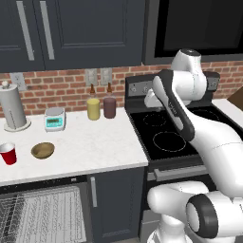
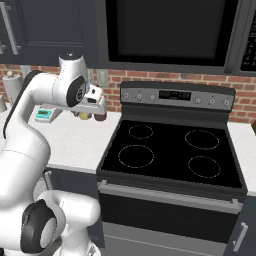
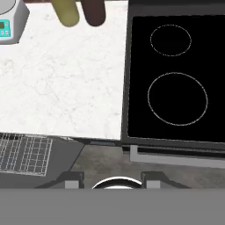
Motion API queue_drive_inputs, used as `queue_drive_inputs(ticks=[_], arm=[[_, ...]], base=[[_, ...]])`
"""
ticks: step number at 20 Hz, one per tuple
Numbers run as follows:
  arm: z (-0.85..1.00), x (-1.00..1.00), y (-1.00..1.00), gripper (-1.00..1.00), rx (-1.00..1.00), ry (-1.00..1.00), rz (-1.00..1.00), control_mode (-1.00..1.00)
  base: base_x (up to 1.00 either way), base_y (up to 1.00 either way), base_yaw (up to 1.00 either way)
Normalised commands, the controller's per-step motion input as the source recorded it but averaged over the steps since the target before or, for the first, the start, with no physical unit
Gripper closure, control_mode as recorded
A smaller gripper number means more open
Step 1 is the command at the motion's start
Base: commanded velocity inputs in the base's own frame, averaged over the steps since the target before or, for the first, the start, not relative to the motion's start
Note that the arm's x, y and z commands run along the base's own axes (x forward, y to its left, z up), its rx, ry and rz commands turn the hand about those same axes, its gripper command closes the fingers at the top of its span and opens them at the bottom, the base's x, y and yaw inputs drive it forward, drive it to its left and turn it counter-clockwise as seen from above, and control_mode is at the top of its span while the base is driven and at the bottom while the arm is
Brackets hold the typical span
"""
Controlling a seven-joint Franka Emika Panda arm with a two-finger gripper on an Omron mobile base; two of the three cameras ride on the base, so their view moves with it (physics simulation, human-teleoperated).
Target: Pick up the cup and bowl from the counter, place them in the dishwasher, and close the dishwasher door.
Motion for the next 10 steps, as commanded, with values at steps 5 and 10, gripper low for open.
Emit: queue_drive_inputs(ticks=[5,10], arm=[[0.0,-0.49,0.01,-1.0,0.0,-0.01,0.02,-1.0],[0.0,-0.99,0.22,-1.0,-0.01,-0.1,0.1,-1.0]], base=[[0.0,0.0,0.0],[0.0,0.0,0.0]])
